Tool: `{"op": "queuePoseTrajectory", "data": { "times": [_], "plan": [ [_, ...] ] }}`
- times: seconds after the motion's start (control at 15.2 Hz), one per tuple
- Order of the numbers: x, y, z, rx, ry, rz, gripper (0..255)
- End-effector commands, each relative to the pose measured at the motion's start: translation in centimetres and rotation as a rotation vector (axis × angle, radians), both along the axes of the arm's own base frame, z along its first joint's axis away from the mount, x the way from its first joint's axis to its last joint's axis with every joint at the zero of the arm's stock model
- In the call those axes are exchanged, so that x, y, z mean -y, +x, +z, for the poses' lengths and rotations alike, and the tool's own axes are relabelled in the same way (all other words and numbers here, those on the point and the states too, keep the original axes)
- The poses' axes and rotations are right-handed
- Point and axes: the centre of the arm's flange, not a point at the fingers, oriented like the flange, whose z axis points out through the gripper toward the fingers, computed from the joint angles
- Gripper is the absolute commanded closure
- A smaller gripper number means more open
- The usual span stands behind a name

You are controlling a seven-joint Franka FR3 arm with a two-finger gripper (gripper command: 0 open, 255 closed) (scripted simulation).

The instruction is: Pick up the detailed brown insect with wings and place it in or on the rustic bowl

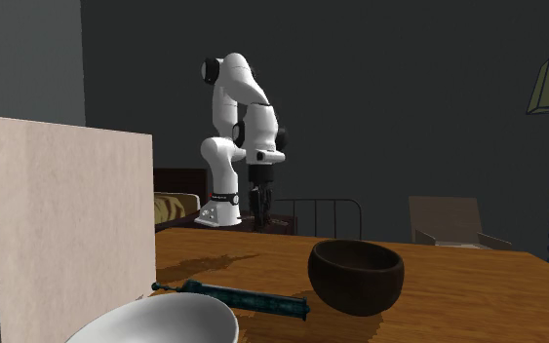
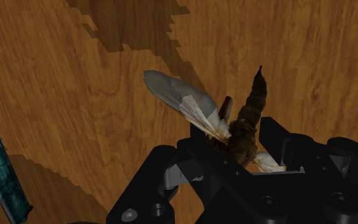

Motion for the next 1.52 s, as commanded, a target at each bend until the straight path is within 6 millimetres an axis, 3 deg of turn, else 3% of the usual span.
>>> {"op": "queuePoseTrajectory", "data": {
  "times": [0.0, 1.12, 1.45],
  "plan": [
    [0.0, 0.0, 1.1, -0.001, -0.001, 0.001, 255],
    [0.0, 0.0, 9.7, -0.001, -0.001, 0.001, 255],
    [2.8, 6.0, 9.6, -0.001, -0.001, 0.001, 255]
  ]
}}
